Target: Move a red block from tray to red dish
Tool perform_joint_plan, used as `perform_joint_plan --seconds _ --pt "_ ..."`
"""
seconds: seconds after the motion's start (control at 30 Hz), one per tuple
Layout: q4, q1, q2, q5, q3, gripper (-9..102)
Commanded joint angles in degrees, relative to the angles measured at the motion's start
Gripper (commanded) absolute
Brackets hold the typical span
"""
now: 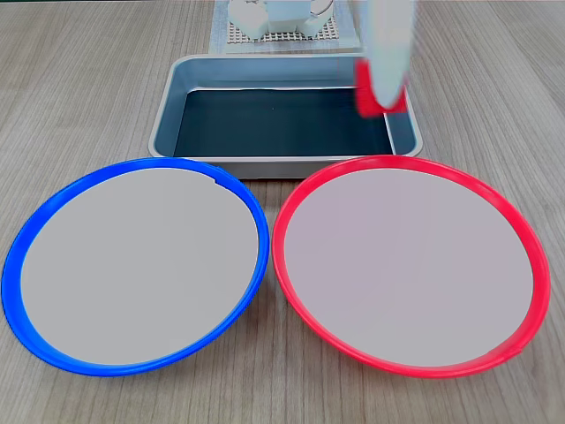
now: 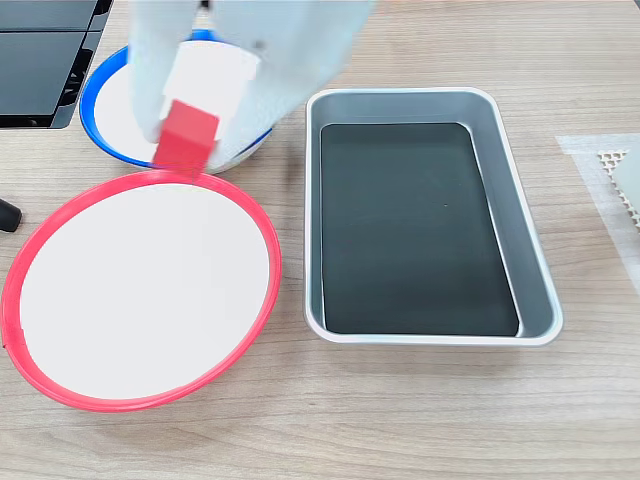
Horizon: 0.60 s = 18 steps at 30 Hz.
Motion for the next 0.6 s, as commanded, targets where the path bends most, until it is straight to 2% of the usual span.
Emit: perform_joint_plan --seconds 0.0,0.13,0.27,0.4,0.57 --pt "-7.91 -1.76 -6.24 -1.14 -6.68 0" --pt "-18.11 -3.34 -11.43 -5.01 -4.92 0" --pt "-22.50 -3.96 -15.56 -9.23 -2.81 0" --pt "-23.29 -3.52 -17.84 -12.22 -1.05 0" --pt "-16.35 -1.93 -18.54 -15.91 0.00 0"
